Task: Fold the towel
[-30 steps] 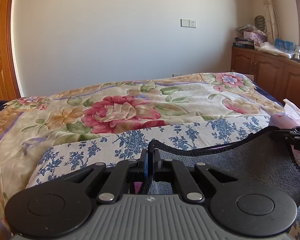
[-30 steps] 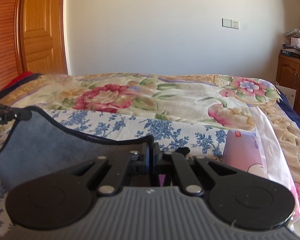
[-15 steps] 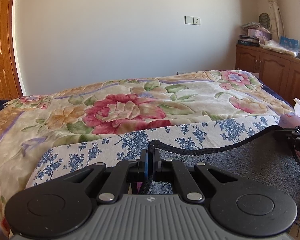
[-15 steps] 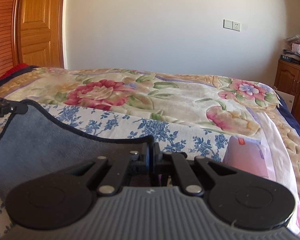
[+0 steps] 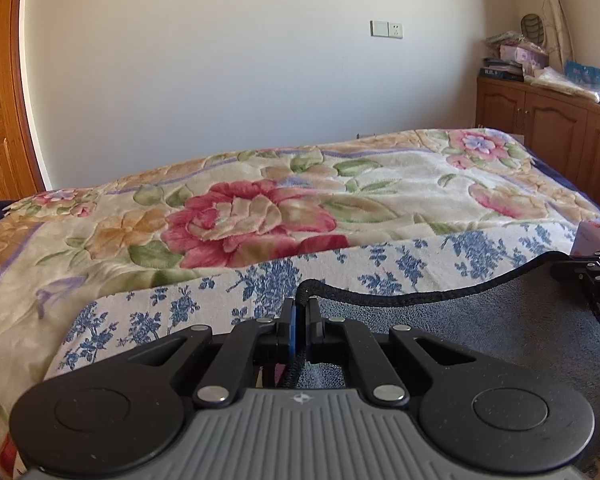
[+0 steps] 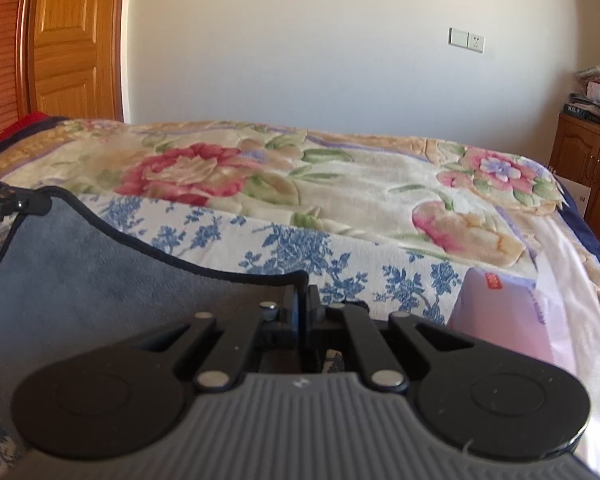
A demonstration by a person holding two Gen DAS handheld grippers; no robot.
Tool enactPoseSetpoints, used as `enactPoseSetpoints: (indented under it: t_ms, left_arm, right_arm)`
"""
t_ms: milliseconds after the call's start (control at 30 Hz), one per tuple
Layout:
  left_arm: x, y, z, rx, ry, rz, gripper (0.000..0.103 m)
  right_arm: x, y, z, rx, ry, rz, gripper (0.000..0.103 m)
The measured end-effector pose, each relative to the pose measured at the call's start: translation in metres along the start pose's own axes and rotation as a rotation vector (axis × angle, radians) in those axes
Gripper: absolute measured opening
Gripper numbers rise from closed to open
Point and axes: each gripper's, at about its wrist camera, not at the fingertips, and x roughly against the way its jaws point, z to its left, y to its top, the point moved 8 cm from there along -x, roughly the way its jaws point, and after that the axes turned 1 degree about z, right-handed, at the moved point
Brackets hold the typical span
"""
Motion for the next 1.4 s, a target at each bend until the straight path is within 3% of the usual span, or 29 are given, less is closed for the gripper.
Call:
enactPoseSetpoints:
  t_ms: [367, 500, 533, 600, 700, 767, 800, 1000, 1400]
  left_arm:
    - [-0.016, -0.014, 0.003, -0.013, 0.024, 0.037, 0.006]
    - [-0.017, -0.016, 0.003, -0.006, 0.027, 0.044, 0.010]
    - [-0.016, -0.016, 0.003, -0.005, 0.030, 0.046, 0.014]
    - [-0.014, -0.017, 0.004, 0.002, 0.036, 0.044, 0.036]
    - [-0.008, -0.015, 0.006, 0.022, 0.038, 0.037, 0.049]
    - [-0.002, -0.013, 0.006, 0.022, 0.043, 0.030, 0.056]
    - [0.002, -0.011, 0.006, 0.019, 0.045, 0.025, 0.062]
    - [0.036, 0.005, 0.006, 0.022, 0.050, -0.008, 0.076]
    - [0.129, 0.037, -0.001, 0.012, 0.050, -0.079, 0.084]
  right_arm:
    - [-0.006, -0.006, -0.001, -0.017, 0.020, 0.035, 0.004]
    - [-0.006, -0.006, -0.001, -0.025, 0.015, 0.045, 0.005]
    - [-0.005, -0.006, -0.001, -0.026, 0.014, 0.045, 0.009]
    - [-0.001, -0.003, -0.002, -0.032, 0.011, 0.045, 0.015]
    - [0.004, 0.001, -0.001, -0.035, 0.007, 0.042, 0.017]
    - [0.010, 0.004, -0.001, -0.044, 0.012, 0.039, 0.037]
    - [0.014, 0.005, 0.000, -0.048, 0.017, 0.035, 0.039]
    - [0.046, 0.017, 0.004, -0.065, 0.010, 0.018, 0.041]
    - [0.121, 0.036, 0.024, -0.073, 0.012, -0.021, 0.045]
